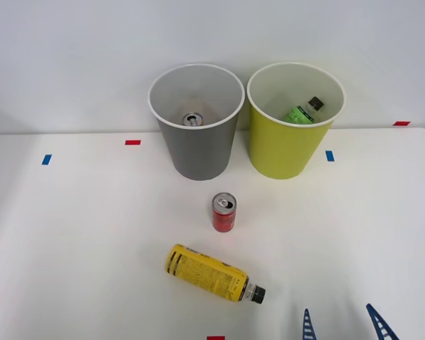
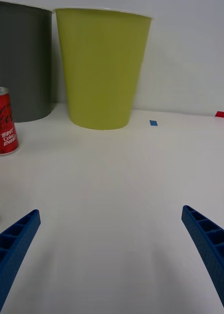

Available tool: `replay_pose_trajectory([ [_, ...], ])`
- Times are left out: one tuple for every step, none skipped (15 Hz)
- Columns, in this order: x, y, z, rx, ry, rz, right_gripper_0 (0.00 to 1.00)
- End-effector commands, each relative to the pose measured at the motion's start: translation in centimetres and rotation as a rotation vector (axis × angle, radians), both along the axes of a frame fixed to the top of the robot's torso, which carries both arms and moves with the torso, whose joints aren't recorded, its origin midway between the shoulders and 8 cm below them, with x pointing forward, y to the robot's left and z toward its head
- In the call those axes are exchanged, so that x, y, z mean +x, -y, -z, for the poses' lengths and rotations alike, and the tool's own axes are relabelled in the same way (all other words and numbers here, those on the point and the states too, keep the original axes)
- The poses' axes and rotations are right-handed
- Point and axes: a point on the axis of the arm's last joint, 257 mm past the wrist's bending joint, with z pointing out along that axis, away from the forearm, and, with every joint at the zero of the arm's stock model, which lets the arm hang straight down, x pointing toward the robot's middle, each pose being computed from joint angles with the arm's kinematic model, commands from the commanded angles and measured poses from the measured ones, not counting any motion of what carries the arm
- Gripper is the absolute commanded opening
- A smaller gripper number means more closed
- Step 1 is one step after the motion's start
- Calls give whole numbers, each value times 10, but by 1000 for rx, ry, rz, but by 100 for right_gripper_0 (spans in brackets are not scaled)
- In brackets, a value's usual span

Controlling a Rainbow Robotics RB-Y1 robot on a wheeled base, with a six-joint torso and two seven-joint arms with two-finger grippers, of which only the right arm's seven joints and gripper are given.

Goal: Put cans in the gray bin, plastic bottles in the light green bin

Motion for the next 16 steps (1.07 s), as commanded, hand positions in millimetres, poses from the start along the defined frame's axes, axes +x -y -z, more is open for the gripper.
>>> replay_pose_trajectory([
  [12,-13,-5,-60,25,-115,100],
  [18,-17,-5,-86,13,-160,100],
  [23,-20,-6,-117,-10,-211,100],
  [30,-28,-10,-148,-55,-278,100],
  [34,-31,-15,-182,-96,-322,100],
  [37,-34,-18,-224,-154,-362,100],
  [35,-42,-16,-282,-257,-415,100],
  [32,-46,-15,-321,-333,-443,100],
  [29,-48,-16,-357,-395,-460,100],
  [22,-53,-15,-388,-469,-483,100],
  [20,-57,-16,-410,-508,-498,100],
  [17,-61,-15,-415,-545,-510,100],
  [15,-67,-17,-434,-575,-517,100],
  [14,-69,-20,-460,-595,-514,100],
  [12,-71,-22,-476,-621,-514,100],
  [10,-76,-24,-492,-642,-522,100],
])
